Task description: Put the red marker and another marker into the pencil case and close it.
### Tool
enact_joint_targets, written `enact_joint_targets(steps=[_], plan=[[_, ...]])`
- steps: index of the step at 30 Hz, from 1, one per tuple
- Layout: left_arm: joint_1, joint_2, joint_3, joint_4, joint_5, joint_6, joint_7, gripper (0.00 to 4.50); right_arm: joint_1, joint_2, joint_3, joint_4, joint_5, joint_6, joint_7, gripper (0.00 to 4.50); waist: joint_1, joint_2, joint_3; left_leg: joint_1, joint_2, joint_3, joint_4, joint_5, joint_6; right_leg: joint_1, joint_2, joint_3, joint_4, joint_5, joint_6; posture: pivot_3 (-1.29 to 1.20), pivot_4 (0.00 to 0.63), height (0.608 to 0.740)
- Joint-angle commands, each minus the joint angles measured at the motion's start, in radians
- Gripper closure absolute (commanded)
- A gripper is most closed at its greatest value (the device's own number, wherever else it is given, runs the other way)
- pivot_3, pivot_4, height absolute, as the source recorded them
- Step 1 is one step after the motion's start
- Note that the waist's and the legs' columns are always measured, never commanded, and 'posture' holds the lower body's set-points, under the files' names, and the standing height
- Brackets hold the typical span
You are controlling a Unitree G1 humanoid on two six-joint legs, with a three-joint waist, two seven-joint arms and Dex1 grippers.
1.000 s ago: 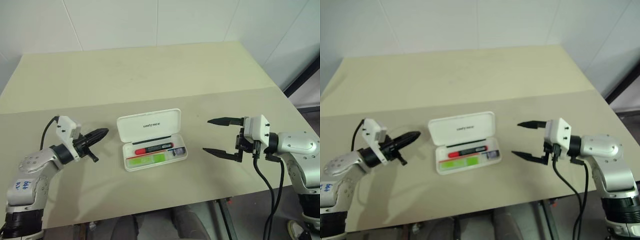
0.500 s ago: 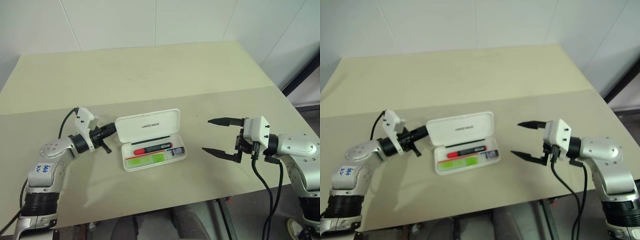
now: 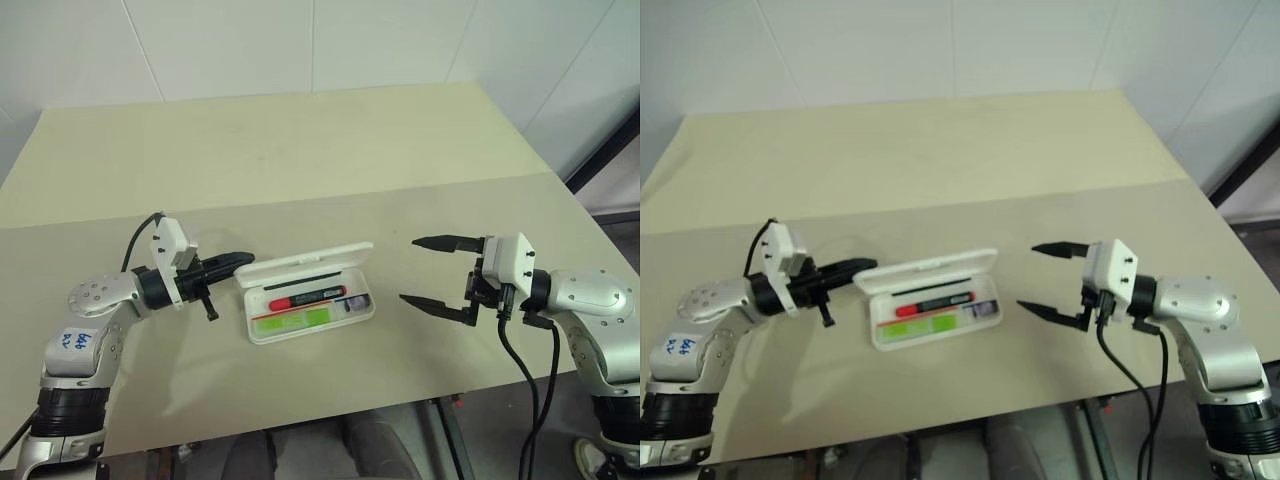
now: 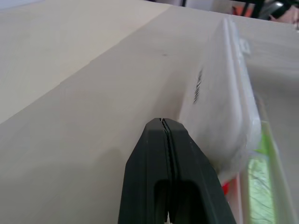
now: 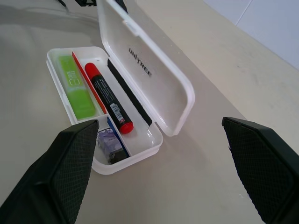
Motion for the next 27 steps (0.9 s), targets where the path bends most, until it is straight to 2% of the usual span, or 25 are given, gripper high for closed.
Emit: enact_joint_targets(steps=[1,14,18,27], plan=[[-0.006,0.018,-0.03,-0.051,-0.012,-0.016,-0.047,4.49,-0.001,-0.001,-0.013,-0.037,0.012,-0.01,-0.011,0.0,0.0,0.0,0.0,0.0,0.0,0.0,0.0,0.0,0.0,0.0,0.0,0.0,0.0,0.0,0.0,0.0,0.15,0.74],[-0.031,0.047,-0.181,-0.065,0.028,0.0,-0.142,4.49,0.021,-0.015,-0.038,-0.09,0.042,0.037,-0.042,0.0,0.0,0.0,0.0,0.0,0.0,0.0,0.0,0.0,0.0,0.0,0.0,0.0,0.0,-0.001,-0.001,0.0,0.15,0.74],[-0.061,0.063,-0.266,-0.044,0.074,0.009,-0.183,4.49,0.023,-0.021,-0.047,-0.122,0.055,0.065,-0.06,0.0,0.002,0.0,0.0,0.0,0.0,0.0,0.001,0.0,0.0,0.0,0.0,0.0,0.0,-0.001,-0.002,0.0,0.15,0.74],[-0.053,0.059,-0.321,-0.017,0.162,0.042,-0.121,4.49,0.045,-0.023,-0.07,-0.182,0.061,0.101,-0.104,0.0,0.005,0.0,0.0,0.0,0.0,0.0,0.001,0.0,0.0,0.0,0.0,0.0,0.0,-0.001,-0.002,0.0,0.15,0.74]])
